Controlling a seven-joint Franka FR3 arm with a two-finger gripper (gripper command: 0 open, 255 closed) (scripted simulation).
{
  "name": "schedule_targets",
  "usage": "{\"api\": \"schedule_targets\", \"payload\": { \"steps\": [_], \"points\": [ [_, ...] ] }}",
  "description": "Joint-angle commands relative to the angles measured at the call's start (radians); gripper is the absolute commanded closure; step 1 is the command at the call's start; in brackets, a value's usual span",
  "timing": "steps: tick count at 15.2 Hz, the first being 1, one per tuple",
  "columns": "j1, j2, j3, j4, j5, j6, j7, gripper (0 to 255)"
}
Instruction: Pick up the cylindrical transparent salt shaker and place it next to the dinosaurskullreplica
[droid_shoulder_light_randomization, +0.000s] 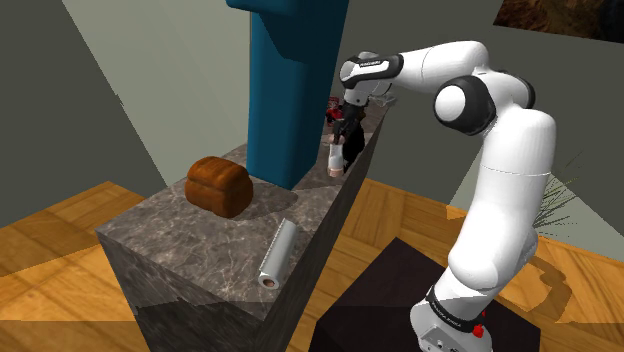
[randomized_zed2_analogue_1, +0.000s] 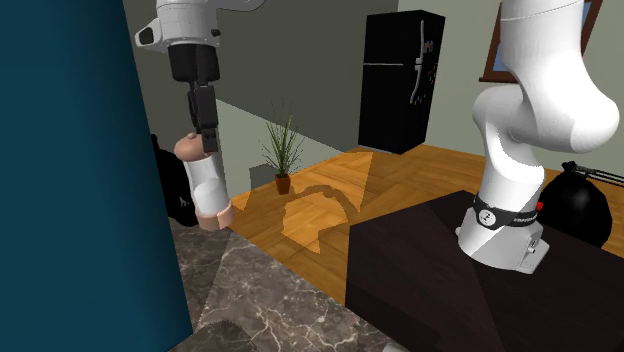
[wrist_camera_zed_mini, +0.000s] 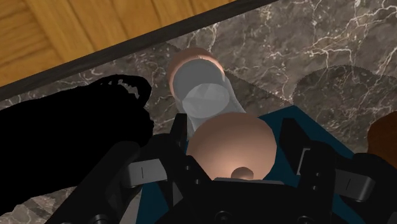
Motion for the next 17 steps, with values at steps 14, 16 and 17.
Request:
{"api": "schedule_targets", "payload": {
  "steps": [14,16,17],
  "points": [
    [0.002,0.025,0.004,-0.081,0.013,0.105,-0.02,255],
    [0.002,0.025,0.004,-0.081,0.013,0.105,-0.02,0],
    [0.002,0.025,0.004,-0.082,0.013,0.105,-0.02,0]
  ]
}}
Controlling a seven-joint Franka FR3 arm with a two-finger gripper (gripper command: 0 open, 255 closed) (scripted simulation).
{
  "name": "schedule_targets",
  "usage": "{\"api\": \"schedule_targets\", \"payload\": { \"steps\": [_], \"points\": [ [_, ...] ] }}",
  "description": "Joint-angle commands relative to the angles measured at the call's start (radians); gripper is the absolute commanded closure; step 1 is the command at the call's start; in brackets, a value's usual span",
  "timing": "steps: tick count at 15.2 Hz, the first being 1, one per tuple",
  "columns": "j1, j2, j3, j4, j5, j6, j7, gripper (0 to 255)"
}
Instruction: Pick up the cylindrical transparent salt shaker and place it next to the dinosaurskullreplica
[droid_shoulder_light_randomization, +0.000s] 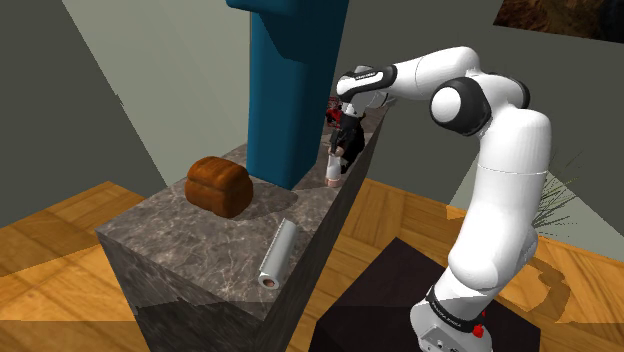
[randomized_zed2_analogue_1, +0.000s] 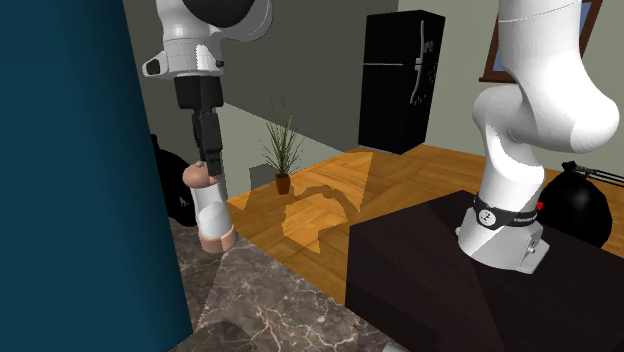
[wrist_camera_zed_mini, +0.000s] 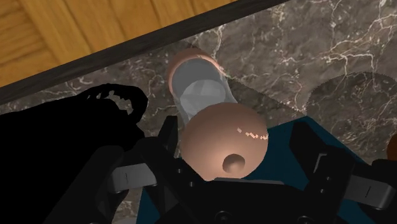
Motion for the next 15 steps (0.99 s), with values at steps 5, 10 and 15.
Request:
{"api": "schedule_targets", "payload": {
  "steps": [5,10,15],
  "points": [
    [-0.003,-0.007,-0.002,0.023,-0.004,-0.03,0.003,0],
    [-0.011,-0.021,-0.009,0.097,-0.012,-0.118,0.01,0],
    [-0.011,-0.021,-0.009,0.097,-0.012,-0.118,0.01,0]
  ]
}}
